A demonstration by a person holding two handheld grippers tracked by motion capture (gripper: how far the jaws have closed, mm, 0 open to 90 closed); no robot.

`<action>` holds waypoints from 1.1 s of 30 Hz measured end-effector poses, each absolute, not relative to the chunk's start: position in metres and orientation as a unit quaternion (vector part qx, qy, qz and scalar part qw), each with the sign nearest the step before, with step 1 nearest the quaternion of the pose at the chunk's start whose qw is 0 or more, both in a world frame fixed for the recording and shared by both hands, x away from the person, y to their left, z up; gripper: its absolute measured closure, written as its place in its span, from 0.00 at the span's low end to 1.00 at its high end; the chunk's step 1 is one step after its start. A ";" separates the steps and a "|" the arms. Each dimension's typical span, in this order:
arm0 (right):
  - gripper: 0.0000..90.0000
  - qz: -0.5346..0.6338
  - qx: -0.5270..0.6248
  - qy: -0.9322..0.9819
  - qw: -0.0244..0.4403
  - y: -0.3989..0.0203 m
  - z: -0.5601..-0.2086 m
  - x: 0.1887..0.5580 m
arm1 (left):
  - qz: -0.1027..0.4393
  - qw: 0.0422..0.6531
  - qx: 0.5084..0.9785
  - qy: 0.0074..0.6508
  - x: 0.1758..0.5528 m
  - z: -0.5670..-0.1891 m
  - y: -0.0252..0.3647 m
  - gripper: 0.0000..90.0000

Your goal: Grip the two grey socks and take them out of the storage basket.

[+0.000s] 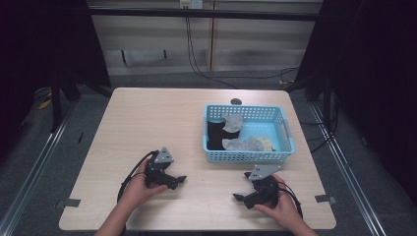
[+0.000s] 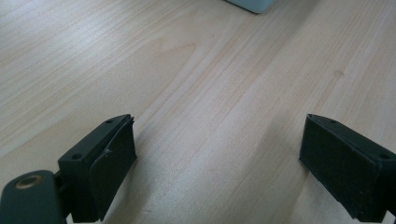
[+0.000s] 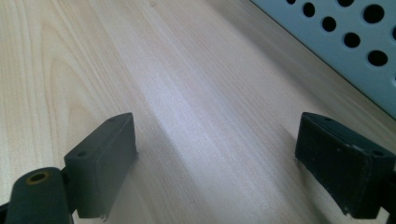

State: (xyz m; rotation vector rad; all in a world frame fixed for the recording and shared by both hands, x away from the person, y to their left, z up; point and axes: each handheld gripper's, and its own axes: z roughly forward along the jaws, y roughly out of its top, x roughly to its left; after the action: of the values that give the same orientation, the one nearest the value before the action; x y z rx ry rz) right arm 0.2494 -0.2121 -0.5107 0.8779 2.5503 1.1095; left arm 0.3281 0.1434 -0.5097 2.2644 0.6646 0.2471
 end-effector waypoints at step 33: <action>0.24 0.192 0.320 0.928 0.016 -0.215 -0.430 0.281 | 0.097 0.376 0.884 0.260 0.328 -0.510 0.143 0.11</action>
State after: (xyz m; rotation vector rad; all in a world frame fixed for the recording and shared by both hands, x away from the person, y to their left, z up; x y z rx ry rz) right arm 0.2814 -0.2153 -0.4302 0.9938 2.8855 0.5969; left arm 0.3281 0.1433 -0.5099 2.2611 0.6651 0.2481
